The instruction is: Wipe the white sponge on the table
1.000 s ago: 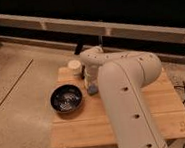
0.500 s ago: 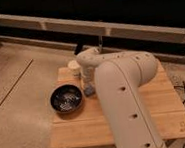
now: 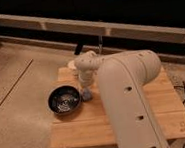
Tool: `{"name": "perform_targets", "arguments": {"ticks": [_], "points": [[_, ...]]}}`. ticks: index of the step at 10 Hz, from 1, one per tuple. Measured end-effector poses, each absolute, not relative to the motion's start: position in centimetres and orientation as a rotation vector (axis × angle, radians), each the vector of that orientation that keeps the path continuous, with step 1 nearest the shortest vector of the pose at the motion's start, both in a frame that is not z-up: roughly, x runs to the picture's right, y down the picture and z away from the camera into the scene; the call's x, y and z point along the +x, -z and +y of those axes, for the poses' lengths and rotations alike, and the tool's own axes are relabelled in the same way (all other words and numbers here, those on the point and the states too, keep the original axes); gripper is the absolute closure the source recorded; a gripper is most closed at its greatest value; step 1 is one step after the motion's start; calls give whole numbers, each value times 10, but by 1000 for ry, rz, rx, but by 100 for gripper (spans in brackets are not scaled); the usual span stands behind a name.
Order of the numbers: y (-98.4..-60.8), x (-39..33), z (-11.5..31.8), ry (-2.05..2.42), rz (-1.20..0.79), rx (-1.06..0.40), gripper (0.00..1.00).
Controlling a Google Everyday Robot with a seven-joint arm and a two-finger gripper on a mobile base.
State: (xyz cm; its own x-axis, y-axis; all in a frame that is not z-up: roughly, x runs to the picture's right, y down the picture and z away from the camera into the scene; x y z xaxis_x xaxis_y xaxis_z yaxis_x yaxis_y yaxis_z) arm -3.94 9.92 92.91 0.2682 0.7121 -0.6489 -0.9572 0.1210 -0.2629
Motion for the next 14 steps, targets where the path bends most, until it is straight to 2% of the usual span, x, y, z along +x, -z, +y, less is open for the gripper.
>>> {"name": "perform_targets", "arguments": {"ticks": [4,6,11,14], "points": [[-914,-6,131,-1350,569,-796,81],[-916,13,133,-1420,594,-822,81],[-919,105,96,-1491,746,-676,81],[-939,102,80,-1421,776,-625,81]]}}
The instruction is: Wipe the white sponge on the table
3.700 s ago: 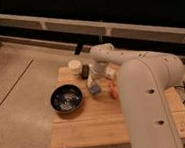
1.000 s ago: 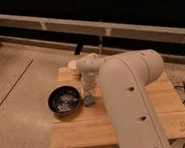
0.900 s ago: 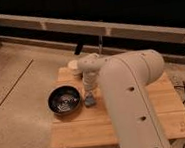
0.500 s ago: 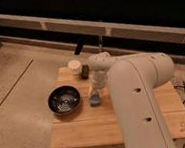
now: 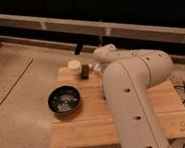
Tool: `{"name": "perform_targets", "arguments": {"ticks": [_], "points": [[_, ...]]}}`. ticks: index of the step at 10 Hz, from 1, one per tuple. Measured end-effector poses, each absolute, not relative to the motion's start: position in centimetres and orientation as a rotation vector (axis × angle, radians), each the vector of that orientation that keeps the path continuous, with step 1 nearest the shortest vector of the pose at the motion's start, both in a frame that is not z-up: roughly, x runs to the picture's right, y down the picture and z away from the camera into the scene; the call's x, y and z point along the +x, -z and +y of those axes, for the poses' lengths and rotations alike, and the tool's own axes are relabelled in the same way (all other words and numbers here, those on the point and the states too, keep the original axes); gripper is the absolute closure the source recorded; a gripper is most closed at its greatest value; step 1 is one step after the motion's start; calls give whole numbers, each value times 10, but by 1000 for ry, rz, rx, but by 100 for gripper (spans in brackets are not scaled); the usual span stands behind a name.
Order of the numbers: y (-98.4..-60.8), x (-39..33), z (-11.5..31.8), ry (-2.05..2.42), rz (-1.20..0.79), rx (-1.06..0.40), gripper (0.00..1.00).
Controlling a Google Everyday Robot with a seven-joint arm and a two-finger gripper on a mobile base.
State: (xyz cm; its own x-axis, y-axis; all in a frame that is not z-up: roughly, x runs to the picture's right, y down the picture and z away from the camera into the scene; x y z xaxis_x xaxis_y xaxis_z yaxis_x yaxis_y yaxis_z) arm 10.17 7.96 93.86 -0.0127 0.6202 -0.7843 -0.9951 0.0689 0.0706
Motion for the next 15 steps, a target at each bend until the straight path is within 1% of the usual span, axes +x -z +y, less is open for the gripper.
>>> {"name": "perform_targets", "arguments": {"ticks": [3,6,8,10,12,15], "points": [[-956,85,58,-1336,773,-575,81],[-961,57,31,-1272,722,-514,81],[-961,29,24,-1251,665,-513,81],[-960,-5,26,-1242,593,-546,81],[-960,-36,39,-1227,538,-603,81],[-961,-57,56,-1187,518,-641,81]]}}
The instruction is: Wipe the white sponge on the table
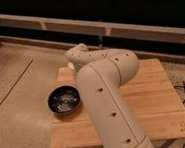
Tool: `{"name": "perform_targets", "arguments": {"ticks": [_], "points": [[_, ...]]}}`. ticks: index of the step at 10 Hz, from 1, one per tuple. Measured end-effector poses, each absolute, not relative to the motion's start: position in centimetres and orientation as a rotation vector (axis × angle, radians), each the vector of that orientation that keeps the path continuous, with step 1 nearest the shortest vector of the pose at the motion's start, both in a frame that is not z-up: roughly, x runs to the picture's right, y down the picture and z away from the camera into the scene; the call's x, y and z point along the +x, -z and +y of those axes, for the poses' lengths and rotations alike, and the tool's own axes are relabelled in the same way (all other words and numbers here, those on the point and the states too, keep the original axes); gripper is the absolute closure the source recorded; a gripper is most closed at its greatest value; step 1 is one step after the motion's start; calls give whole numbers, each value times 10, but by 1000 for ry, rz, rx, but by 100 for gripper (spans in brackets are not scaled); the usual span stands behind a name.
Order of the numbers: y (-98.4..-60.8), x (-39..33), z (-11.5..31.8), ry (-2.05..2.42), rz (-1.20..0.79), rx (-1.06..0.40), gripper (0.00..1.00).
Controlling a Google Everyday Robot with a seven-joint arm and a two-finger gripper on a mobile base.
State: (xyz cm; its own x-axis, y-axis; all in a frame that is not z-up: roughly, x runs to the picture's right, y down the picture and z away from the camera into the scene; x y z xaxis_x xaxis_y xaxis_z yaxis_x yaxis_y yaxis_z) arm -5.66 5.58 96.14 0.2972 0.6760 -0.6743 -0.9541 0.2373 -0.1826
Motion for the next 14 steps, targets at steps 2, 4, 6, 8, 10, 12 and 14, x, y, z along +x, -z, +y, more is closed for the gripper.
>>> {"name": "perform_targets", "arguments": {"ticks": [2,4,6,8,10,12,14], "points": [[-963,-61,62,-1183,508,-657,81],[-961,-67,69,-1196,490,-685,81],[-955,-69,77,-1224,468,-713,81],[-941,-62,86,-1262,460,-729,81],[-926,-45,92,-1298,460,-718,81],[-913,-37,100,-1311,466,-707,81],[-905,-31,109,-1317,480,-701,81]]}}
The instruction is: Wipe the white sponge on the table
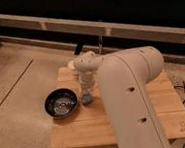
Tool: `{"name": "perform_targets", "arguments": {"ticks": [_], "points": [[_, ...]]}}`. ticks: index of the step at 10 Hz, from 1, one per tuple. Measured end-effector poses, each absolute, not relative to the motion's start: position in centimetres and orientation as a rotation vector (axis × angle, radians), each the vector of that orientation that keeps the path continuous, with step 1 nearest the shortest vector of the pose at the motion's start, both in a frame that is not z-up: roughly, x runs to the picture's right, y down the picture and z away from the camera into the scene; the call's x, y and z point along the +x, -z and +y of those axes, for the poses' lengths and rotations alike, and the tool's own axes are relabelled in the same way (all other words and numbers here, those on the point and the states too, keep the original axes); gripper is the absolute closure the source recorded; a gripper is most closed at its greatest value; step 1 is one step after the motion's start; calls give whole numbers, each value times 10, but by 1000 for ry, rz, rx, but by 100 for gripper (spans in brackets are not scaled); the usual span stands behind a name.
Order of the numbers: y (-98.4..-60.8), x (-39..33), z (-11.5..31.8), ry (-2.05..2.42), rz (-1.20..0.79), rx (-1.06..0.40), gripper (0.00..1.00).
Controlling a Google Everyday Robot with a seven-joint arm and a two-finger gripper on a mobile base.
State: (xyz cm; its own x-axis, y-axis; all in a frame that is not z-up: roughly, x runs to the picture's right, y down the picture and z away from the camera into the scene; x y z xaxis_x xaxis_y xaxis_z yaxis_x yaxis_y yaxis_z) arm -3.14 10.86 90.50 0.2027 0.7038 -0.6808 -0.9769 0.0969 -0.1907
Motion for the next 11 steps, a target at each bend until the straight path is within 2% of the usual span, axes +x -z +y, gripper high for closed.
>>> {"name": "perform_targets", "arguments": {"ticks": [3,5,11], "points": [[-897,-28,126,-1342,499,-739,81],[-894,-25,131,-1443,437,-848,81],[-905,39,133,-1651,351,-958,81]]}}
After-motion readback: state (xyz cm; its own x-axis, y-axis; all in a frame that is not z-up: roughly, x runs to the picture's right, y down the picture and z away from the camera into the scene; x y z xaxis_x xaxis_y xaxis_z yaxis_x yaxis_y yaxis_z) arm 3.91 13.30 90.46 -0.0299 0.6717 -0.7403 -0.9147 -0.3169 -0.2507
